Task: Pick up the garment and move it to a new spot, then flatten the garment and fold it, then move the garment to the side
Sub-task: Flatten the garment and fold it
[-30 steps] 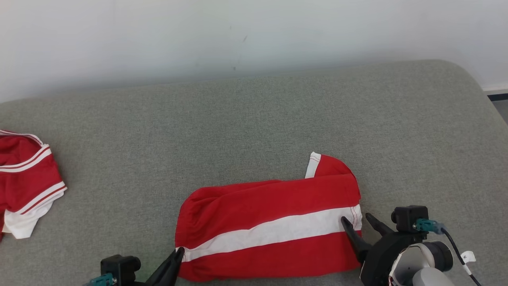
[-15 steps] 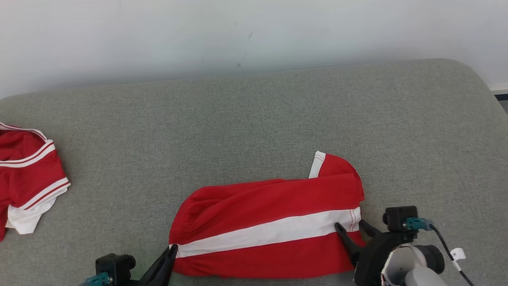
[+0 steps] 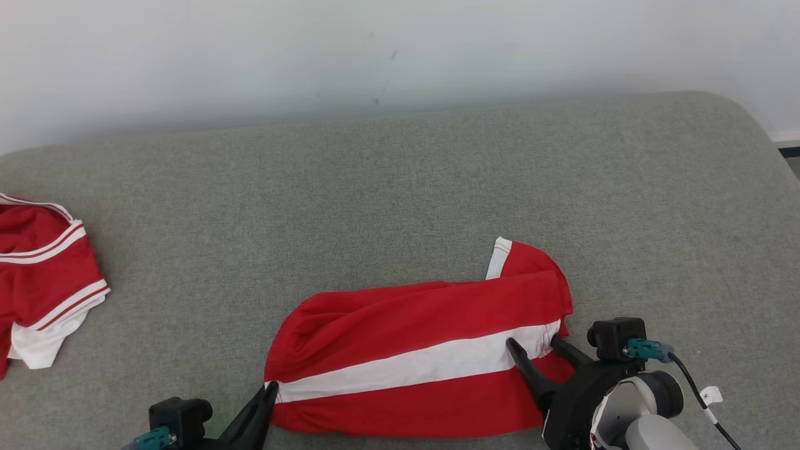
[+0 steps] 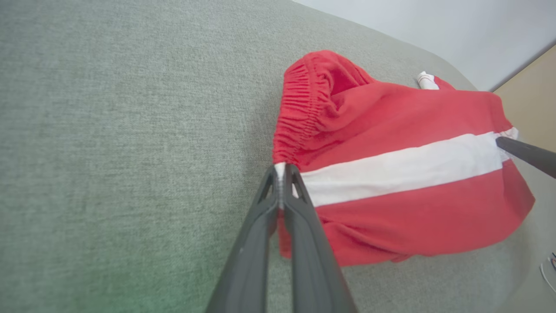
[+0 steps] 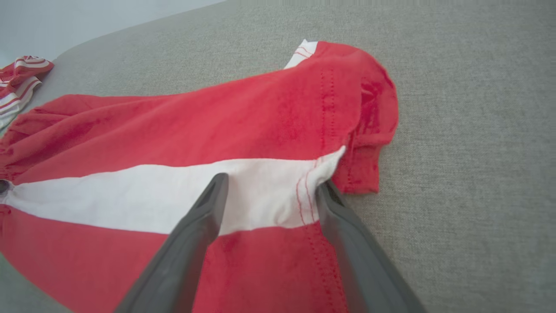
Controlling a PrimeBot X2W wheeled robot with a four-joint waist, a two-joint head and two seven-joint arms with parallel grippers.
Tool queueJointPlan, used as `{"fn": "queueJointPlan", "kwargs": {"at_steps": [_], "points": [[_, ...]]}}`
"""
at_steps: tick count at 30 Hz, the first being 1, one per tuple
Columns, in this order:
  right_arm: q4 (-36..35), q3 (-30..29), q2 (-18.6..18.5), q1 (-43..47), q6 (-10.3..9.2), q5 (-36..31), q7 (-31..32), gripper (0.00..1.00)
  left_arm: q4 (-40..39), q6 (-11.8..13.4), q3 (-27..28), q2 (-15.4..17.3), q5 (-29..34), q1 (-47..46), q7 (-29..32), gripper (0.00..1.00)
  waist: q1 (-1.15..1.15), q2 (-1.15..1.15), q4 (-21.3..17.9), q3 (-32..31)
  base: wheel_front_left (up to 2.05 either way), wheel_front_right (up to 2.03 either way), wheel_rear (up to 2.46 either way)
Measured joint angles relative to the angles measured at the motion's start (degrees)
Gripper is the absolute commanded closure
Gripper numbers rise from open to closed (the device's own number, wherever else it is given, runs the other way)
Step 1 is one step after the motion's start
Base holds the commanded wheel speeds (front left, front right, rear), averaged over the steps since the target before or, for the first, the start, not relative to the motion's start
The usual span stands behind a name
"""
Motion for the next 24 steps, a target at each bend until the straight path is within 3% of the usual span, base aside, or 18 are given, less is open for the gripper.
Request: {"fn": "queueJointPlan", "kwargs": {"at_steps": [1, 2, 5, 8, 10, 11, 12, 13, 19, 24], "points": [[-0.29, -0.03, -0.04, 0.08, 0.00, 0.07, -0.29, 0.04, 0.00, 0.01, 0.01, 0.00, -0.07, 0.00, -0.01, 1.00, 0.00, 0.00, -0.04, -0.04, 0.00, 0.00, 0.00], [-0.49, -0.01, -0.09, 0.18, 0.00, 0.21, -0.23, 0.11, 0.01, 0.10, 0.01, 0.01, -0.09, 0.00, -0.05, 1.00, 0.00, 0.00, -0.10, -0.07, 0.00, 0.00, 0.00], [-0.78, 0.15, -0.25, 0.39, 0.00, 0.80, 0.37, 0.53, 0.02, 0.23, 0.10, 0.09, -0.18, 0.01, -0.42, 1.00, 0.00, 0.00, -0.34, -0.13, 0.00, 0.00, 0.00], [-0.30, 0.12, -0.37, -0.05, 0.00, 1.30, 1.30, 0.55, 0.00, 0.23, 0.09, 0.19, -0.23, 0.01, -0.43, 1.00, 0.00, 0.00, -0.52, -0.07, 0.00, 0.00, 0.00], [0.37, 0.13, -0.29, -0.86, 0.00, 1.34, 1.80, 0.60, -0.01, 0.23, 0.04, 0.22, -0.24, 0.01, -0.43, 1.00, 0.00, 0.00, -0.61, 0.01, 0.00, 0.00, 0.00], [0.88, 0.15, -0.27, -1.45, 0.00, 1.27, 1.99, 0.68, -0.02, 0.23, 0.01, 0.22, -0.25, 0.01, -0.43, 1.00, 0.00, 0.00, -0.64, 0.06, 0.00, 0.00, 0.00], [1.46, 0.14, -0.30, -2.06, 0.00, 0.85, 2.15, 0.91, -0.03, 0.22, -0.05, 0.22, -0.30, 0.00, -0.42, 1.00, 0.00, 0.00, -0.63, 0.11, 0.00, 0.00, 0.00], [1.98, 0.15, -0.31, -2.55, 0.00, 0.69, 2.25, 1.00, -0.03, 0.22, -0.12, 0.21, -0.32, -0.02, -0.42, 1.00, 0.00, 0.00, -0.60, 0.12, 0.00, 0.00, 0.00], [2.04, 0.07, -0.30, -3.20, 0.00, 0.42, 0.79, 1.00, -0.73, -0.23, 0.65, -0.11, -2.27, -0.08, -1.68, 1.00, 0.00, 0.00, -0.45, -0.46, 0.00, 0.00, 0.00], [-3.33, -2.15, -0.77, -2.45, 0.00, 2.87, -2.20, 1.00, -4.45, -0.77, 3.21, -0.58, -6.88, -0.05, -2.94, 1.00, 0.00, 0.00, -0.69, -1.65, 0.00, 0.00, 0.00]]}}
